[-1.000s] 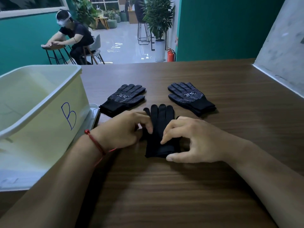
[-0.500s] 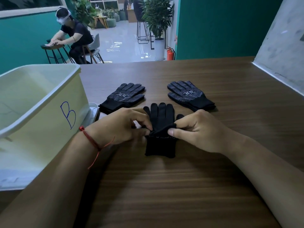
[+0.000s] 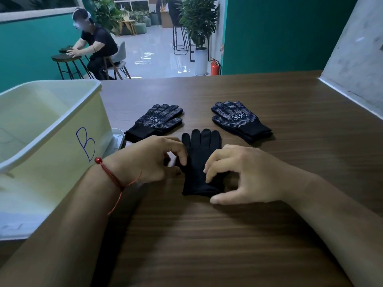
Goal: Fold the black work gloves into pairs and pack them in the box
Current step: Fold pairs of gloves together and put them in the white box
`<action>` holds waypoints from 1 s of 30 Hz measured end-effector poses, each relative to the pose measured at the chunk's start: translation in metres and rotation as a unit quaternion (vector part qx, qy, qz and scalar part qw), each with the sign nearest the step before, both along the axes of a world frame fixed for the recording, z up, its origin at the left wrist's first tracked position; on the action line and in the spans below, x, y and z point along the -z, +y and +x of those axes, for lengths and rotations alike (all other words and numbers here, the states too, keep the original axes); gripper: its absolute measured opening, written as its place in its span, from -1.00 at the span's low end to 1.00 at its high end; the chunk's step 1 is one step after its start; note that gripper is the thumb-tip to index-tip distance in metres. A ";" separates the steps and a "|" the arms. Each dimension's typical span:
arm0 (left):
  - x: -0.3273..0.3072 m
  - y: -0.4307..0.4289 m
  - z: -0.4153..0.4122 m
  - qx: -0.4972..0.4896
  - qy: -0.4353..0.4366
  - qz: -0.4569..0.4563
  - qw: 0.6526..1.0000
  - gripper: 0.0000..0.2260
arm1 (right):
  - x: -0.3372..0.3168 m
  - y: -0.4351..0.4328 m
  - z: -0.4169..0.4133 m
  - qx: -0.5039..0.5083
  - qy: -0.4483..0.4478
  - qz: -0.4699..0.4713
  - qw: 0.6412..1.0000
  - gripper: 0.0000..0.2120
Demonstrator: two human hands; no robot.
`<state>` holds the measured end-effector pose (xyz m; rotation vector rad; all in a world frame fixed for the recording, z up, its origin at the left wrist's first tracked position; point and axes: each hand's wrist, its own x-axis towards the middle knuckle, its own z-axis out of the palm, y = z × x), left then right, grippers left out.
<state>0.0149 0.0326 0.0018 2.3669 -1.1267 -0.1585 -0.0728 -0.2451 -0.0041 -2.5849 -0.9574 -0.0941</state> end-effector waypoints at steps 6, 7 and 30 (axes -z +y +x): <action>-0.004 -0.009 -0.011 0.044 -0.055 0.017 0.997 -0.70 | 0.007 0.005 0.002 -0.007 -0.055 0.052 0.997 -0.89; -0.004 -0.009 -0.011 0.047 -0.049 0.019 0.998 -0.69 | 0.007 0.006 0.001 0.008 -0.055 0.074 0.996 -0.88; 0.018 -0.024 -0.003 -0.097 0.157 -0.115 0.976 -0.77 | 0.027 0.003 0.026 0.258 0.061 0.293 0.919 -0.76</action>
